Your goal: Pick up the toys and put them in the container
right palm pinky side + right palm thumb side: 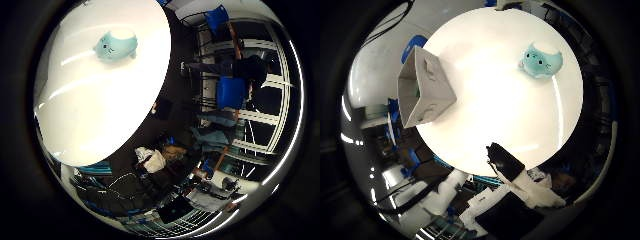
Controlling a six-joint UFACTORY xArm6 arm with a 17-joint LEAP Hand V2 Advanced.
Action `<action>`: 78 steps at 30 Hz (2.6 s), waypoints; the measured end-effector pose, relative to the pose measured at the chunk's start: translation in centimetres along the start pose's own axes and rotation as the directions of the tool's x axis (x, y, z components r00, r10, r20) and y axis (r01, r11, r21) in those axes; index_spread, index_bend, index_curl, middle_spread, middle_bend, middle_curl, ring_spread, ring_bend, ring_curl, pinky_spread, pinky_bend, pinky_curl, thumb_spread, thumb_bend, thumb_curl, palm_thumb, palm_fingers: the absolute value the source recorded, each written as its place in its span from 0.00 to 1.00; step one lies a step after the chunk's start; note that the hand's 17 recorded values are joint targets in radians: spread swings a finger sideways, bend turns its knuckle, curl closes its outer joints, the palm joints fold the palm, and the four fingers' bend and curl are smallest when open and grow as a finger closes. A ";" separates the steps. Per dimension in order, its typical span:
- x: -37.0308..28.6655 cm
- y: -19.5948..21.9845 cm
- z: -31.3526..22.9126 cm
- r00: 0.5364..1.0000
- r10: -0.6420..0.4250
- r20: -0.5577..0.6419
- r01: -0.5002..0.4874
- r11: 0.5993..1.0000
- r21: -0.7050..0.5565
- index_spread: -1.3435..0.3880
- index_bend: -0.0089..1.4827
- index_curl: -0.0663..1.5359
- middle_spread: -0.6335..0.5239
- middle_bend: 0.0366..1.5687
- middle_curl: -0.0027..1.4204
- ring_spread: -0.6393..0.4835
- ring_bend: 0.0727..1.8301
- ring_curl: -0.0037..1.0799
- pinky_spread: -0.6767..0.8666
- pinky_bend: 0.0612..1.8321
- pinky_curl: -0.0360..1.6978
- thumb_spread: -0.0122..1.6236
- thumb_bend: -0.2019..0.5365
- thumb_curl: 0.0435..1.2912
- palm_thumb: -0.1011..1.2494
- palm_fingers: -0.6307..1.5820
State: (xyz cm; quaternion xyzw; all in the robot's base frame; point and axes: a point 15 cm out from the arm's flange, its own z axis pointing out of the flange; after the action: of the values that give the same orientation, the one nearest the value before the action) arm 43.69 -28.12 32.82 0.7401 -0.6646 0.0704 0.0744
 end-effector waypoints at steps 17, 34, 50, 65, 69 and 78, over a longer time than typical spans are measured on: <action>1.8 -5.7 5.5 0.996 0.088 -0.012 -0.087 0.995 0.046 0.52 0.12 0.22 0.59 0.10 0.21 0.76 0.10 0.24 0.73 0.21 0.19 0.67 0.26 0.23 0.59 0.34; 2.6 -8.8 11.1 0.986 0.162 0.041 -0.162 0.987 -0.001 0.53 0.12 0.22 0.59 0.10 0.21 0.77 0.10 0.24 0.73 0.21 0.19 0.68 0.24 0.23 0.61 0.35; 0.6 -6.5 15.6 0.981 0.167 0.098 -0.150 0.976 -0.157 0.54 0.09 0.18 0.47 0.18 0.24 0.58 0.35 0.31 0.67 0.32 0.20 0.68 0.24 0.24 0.57 0.51; 1.1 -3.9 11.7 0.976 0.184 0.118 -0.159 0.967 -0.197 0.60 0.59 0.43 0.37 0.75 0.50 0.37 0.70 0.55 0.25 0.70 0.37 0.67 0.28 0.31 0.77 0.83; 1.4 -3.7 8.6 0.977 0.185 0.104 -0.167 0.972 -0.166 0.61 0.66 0.49 0.39 0.81 0.53 0.37 0.74 0.60 0.29 0.74 0.41 0.66 0.26 0.35 0.81 0.79; -2.2 -2.4 -0.4 0.986 0.126 0.108 -0.110 0.984 -0.141 0.63 0.68 0.54 0.41 0.83 0.55 0.38 0.75 0.64 0.31 0.74 0.48 0.68 0.26 0.40 0.83 0.77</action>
State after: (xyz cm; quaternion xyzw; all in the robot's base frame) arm 45.80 -25.69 32.72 0.6954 -0.7139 -0.0137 0.0807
